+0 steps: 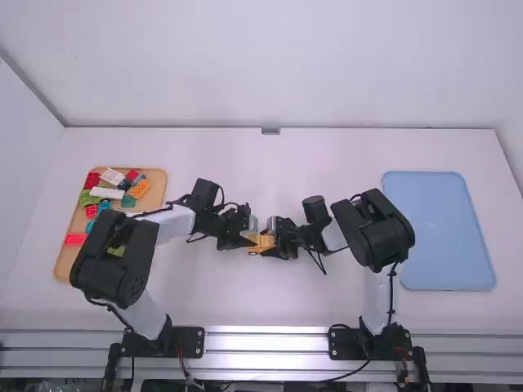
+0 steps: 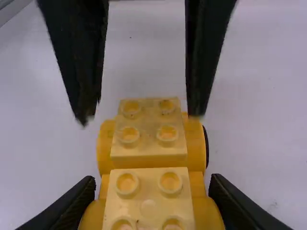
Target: Assemble lego blocks to make yellow taxi
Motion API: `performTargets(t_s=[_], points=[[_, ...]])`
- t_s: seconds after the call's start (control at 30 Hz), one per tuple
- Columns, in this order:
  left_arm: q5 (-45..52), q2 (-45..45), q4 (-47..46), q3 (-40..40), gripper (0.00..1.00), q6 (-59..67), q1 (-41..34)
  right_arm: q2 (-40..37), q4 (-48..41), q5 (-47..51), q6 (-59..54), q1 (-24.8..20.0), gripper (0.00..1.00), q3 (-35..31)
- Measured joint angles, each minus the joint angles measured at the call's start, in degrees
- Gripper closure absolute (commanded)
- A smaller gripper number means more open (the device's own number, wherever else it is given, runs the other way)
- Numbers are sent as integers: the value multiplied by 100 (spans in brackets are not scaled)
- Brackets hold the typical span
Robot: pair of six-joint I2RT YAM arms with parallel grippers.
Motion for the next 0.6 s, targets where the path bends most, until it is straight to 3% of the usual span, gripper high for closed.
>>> performTargets(t_s=[0.03, 0.07, 0.23, 0.6], points=[[20, -125, -120, 85, 91, 0, 63, 0, 2, 2, 9, 0, 49, 0], [15, -249, -216, 168, 98, 4, 142, 0, 11, 7, 24, 0, 49, 0], [-249, -323, -328, 153, 98, 4, 186, 0, 24, 15, 66, 0, 48, 0], [-389, 105, 428, -398, 98, -39, -44, -2, 39, 31, 70, -17, 48, 2]])
